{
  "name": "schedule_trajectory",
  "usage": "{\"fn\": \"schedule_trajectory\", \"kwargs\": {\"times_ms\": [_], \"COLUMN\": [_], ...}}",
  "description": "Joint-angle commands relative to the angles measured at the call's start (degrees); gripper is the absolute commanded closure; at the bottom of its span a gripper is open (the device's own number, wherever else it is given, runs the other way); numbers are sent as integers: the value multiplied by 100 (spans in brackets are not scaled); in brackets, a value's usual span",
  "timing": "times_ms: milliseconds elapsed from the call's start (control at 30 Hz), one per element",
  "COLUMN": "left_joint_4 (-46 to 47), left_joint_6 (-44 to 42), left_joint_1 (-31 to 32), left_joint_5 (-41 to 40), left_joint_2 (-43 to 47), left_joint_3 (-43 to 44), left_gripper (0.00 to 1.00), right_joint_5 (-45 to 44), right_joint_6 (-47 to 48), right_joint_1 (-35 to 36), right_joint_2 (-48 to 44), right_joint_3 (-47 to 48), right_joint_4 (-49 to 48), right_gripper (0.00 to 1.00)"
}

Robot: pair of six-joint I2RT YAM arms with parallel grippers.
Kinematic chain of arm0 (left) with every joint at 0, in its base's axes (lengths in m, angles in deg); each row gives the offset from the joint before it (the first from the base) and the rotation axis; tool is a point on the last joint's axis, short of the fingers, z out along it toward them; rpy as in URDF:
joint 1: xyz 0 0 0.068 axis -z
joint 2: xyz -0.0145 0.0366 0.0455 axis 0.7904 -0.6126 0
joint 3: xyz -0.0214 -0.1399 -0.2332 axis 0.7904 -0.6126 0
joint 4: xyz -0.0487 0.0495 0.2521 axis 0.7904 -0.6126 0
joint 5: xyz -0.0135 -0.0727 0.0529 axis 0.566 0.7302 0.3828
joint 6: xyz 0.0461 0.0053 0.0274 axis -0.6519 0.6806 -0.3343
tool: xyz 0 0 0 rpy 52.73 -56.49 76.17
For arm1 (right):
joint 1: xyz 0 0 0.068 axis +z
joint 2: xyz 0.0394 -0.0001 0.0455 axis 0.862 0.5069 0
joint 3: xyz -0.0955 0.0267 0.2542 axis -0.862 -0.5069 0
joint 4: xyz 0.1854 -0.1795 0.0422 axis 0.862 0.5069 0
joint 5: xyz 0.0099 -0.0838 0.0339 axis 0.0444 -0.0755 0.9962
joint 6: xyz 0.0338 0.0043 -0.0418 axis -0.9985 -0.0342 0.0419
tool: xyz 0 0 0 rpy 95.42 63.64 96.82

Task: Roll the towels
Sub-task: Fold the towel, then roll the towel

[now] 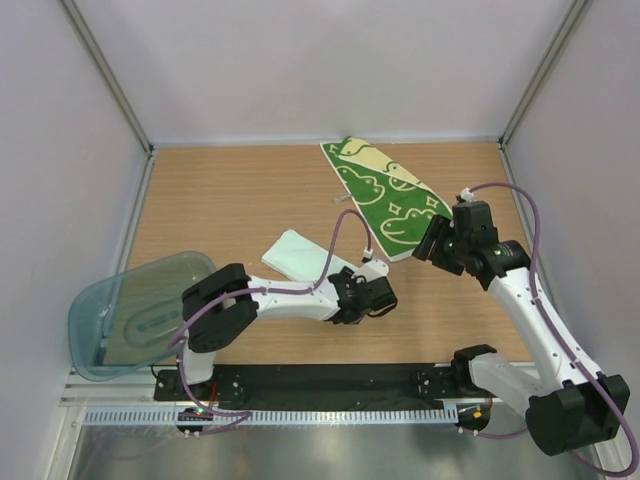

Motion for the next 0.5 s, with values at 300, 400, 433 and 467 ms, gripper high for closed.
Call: {"fn": "schedule_trajectory", "kwargs": {"times_ms": [300, 400, 433, 467], "left_joint_4": [1165, 1315, 1350, 1455], "left_joint_6": [-208, -208, -199, -199], "left_joint_1": [-337, -372, -389, -415], "left_joint_5": [655, 778, 840, 919], "left_joint_2": [209, 287, 323, 393], "left_joint_3": [-1012, -1205, -1249, -1311], "left_gripper": [64, 76, 78, 80], "right_joint_5": [102, 392, 523, 820], "right_joint_6": [74, -13, -57, -127], "right_joint_1": [-38, -38, -39, -47], "right_joint_2": [424, 512, 530, 547], "right_joint_3": [261, 279, 261, 166], "right_joint_4": [-362, -458, -511, -573], "right_gripper": [38, 38, 38, 38]}}
